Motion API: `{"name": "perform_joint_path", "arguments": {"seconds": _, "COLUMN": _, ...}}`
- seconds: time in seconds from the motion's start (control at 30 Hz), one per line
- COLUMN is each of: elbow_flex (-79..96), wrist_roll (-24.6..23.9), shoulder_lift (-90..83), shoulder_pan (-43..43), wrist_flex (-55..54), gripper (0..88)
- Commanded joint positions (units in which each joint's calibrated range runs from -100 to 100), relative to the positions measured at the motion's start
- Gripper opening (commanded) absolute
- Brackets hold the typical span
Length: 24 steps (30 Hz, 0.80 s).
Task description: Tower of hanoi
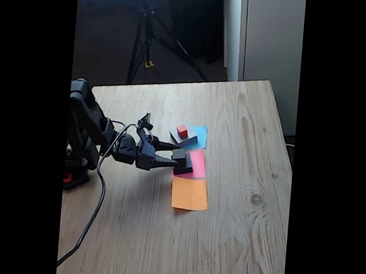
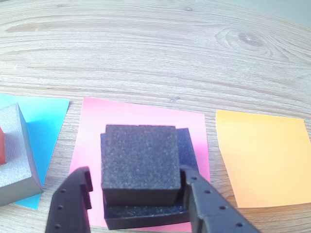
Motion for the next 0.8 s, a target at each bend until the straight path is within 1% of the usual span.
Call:
{"name": "perform_joint_path", "arguments": {"seconds": 0.0, "elbow_flex": -1.6, "wrist_roll": 0.9, "shoulder_lift": 0.0, "shoulder_pan": -0.7, "wrist_flex": -1.5, "gripper": 14.8}}
{"name": "perform_joint_path", "arguments": {"seconds": 0.3, "elbow_flex": -2.2, "wrist_roll": 0.9, "shoulder_lift": 0.5, "shoulder_pan": -0.9, "wrist_flex": -1.6, "gripper": 10.6}}
{"name": "perform_joint_path", "arguments": {"seconds": 0.77, "elbow_flex": -2.4, "wrist_roll": 0.9, "shoulder_lift": 0.7, "shoulder_pan": -1.7, "wrist_flex": -1.6, "gripper": 7.5}}
